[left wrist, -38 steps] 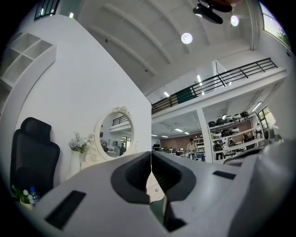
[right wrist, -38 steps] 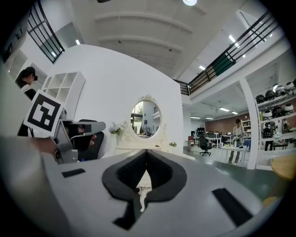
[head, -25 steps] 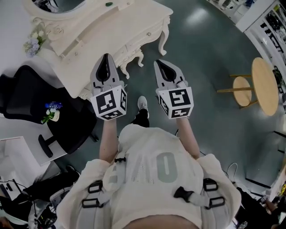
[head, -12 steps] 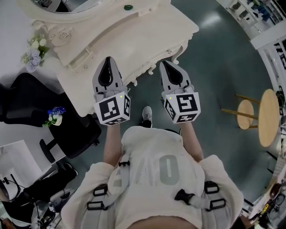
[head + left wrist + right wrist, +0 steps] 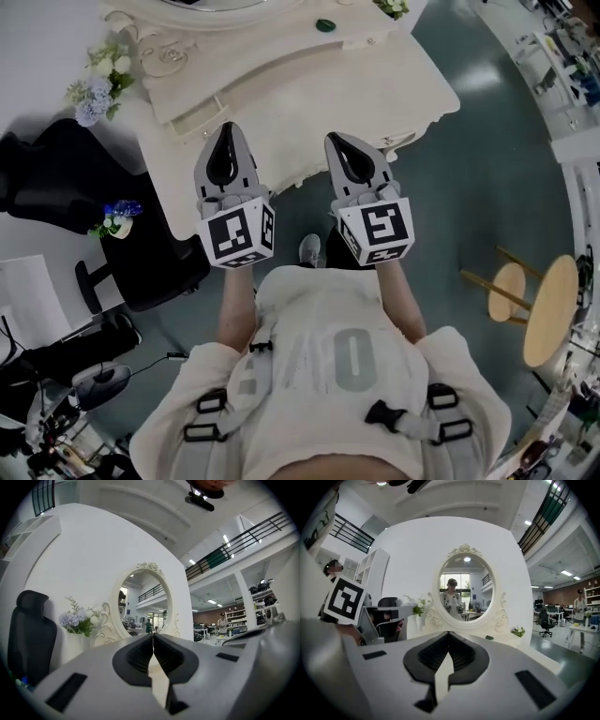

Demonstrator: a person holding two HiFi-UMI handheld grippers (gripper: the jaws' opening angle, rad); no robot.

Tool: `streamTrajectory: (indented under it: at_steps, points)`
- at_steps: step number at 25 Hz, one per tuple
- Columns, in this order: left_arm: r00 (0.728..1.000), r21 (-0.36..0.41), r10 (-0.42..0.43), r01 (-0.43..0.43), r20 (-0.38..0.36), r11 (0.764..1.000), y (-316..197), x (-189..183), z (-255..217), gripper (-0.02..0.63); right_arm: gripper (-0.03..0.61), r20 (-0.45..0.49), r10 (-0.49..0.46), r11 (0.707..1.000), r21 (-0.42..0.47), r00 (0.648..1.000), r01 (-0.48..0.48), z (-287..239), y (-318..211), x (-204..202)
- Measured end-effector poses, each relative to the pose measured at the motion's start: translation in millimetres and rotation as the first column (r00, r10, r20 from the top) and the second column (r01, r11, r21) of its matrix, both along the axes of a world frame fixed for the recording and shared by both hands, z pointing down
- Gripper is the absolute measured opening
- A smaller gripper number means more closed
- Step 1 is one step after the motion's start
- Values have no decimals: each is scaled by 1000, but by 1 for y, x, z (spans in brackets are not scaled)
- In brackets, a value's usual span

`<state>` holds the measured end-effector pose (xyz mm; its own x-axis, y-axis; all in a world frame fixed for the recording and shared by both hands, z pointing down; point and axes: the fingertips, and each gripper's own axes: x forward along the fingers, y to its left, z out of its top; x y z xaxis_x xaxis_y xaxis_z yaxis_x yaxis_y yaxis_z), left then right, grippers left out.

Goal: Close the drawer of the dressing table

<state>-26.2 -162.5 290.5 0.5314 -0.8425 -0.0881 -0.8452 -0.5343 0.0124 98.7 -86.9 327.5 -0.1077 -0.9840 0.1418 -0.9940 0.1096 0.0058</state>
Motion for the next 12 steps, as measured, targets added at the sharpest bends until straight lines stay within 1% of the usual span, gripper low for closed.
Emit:
streamTrajectory:
  at_steps: [3, 5, 8, 10, 12]
  points:
    - [999, 0, -45, 45, -6, 999, -6, -4, -1, 20, 9, -22, -70, 997, 13, 997, 70, -4, -17, -8]
    - [996, 5, -94, 94, -13, 996, -8, -10, -3, 20, 9, -32, -129, 991, 26, 991, 130, -5, -30, -13]
    - [984, 14, -178, 178, -19, 984, -10, -21, -4, 20, 9, -41, -198, 979, 48, 979, 200, -6, -47, -22]
    - [974, 14, -226, 226, -7, 974, -12, -26, -4, 20, 9, -46, -256, 965, 46, 966, 258, -5, -57, -29]
    - [965, 18, -264, 264, 9, 964, -16, -27, -4, 20, 9, -54, -321, 946, 36, 945, 323, -5, -66, -35]
